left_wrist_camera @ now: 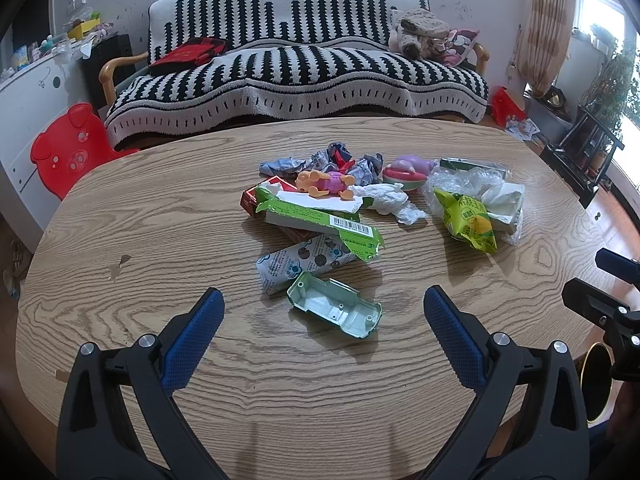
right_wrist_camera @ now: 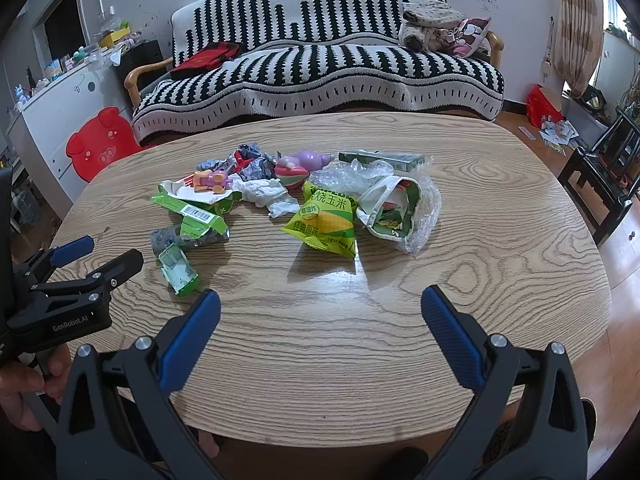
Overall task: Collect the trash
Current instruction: 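Grasp the green-white wrapper with the left tool while the right tool grasps the yellow popcorn bag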
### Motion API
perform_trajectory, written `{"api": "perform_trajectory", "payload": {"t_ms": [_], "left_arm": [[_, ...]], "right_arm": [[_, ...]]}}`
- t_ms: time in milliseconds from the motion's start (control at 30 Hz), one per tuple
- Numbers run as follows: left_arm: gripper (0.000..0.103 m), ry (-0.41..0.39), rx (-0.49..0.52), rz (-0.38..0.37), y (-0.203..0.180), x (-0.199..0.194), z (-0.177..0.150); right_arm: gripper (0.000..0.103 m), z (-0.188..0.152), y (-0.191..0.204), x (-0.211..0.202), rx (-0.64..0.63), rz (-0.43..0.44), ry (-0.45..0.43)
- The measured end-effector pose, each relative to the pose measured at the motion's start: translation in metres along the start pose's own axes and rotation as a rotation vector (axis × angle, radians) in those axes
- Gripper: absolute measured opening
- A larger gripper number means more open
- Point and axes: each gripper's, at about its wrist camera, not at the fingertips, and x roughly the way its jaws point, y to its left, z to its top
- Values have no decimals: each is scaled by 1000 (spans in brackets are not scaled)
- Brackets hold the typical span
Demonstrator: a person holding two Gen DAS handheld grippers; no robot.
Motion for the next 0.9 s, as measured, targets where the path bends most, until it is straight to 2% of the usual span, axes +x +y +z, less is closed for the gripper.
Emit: {"api": "perform_trajectory", "payload": {"t_ms": [167,367,533,700,833,900], "left_arm": [[97,4,-6,-10,1,1,0],[97,55,-116,-81,20,14,16],[97,117,-188,-97,29,49,44],[97,211,-333,-87,48,93,52],[96,215,-375,-99,51,112,58],[91,223,-398,-126,51,118,59]], "right_arm": [[97,1,-2,3,10,9,5],[97,19,-20,24,123,116,30],[97,40,-29,65,205,149,100],[90,49,-37,110,258,135,171],[87,54,-48,136,309,120,198],[87,56,-50,146,333,130,211]]}}
